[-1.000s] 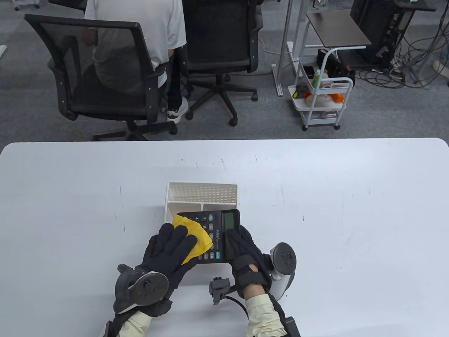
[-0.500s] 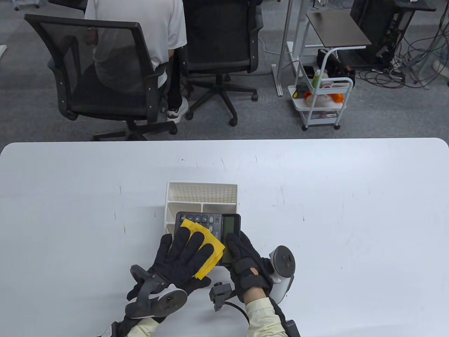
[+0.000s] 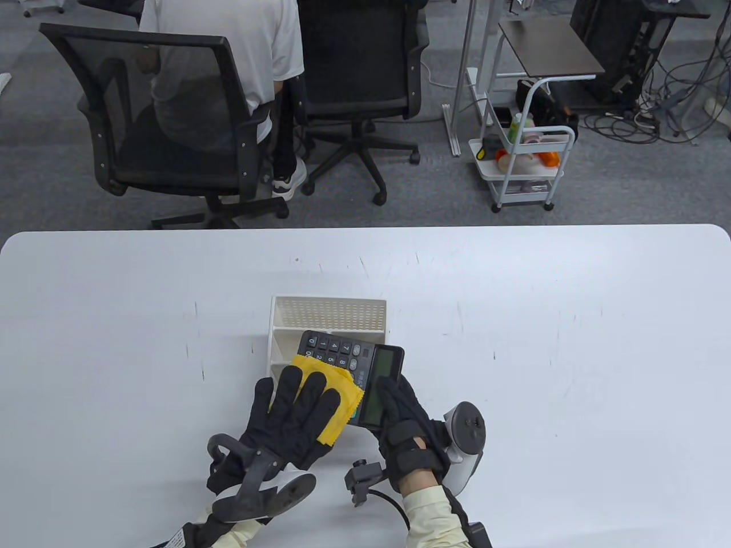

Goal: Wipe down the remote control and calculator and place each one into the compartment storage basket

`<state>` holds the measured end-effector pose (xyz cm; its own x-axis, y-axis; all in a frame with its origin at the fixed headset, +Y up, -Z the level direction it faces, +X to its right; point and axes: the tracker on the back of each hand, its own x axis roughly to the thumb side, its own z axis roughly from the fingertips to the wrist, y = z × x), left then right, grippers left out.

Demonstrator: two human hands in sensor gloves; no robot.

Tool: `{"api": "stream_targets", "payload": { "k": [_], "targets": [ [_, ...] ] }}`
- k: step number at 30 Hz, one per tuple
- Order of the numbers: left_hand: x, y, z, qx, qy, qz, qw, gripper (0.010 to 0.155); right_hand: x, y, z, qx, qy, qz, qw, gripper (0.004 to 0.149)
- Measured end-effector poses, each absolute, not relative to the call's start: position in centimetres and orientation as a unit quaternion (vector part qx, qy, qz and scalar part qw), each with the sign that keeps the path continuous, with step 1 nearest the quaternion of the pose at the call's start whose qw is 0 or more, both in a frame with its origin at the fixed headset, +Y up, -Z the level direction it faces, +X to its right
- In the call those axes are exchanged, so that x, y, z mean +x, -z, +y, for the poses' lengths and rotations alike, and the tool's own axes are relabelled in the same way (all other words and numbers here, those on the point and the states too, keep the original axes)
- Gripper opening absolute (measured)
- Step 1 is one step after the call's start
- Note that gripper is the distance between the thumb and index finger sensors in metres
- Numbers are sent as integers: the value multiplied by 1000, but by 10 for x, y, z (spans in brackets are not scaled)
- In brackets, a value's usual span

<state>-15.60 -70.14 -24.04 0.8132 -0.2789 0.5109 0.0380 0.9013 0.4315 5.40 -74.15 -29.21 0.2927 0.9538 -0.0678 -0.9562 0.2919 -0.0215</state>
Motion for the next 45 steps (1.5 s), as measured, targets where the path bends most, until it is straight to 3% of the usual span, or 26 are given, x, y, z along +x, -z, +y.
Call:
{"api": "stream_targets", "payload": {
  "k": [12, 22, 33, 37, 45],
  "targets": [
    [-174, 249, -701, 181, 68, -228, 954, 77, 53, 290, -737, -18, -626, 16, 779, 65],
    [-146, 235, -705, 207, 102, -320, 919, 73, 48, 290, -740, -3, -630, 21, 776, 64],
    [-166, 242, -698, 208, 63, -250, 943, 70, 51, 288, -736, -10, -625, 10, 781, 64],
    [-161, 237, -692, 238, 103, -228, 939, 67, 51, 288, -737, -7, -605, 8, 796, 64],
    [-145, 230, -698, 217, 89, -310, 921, 68, 52, 287, -737, -10, -622, 1, 783, 64]
  ]
}}
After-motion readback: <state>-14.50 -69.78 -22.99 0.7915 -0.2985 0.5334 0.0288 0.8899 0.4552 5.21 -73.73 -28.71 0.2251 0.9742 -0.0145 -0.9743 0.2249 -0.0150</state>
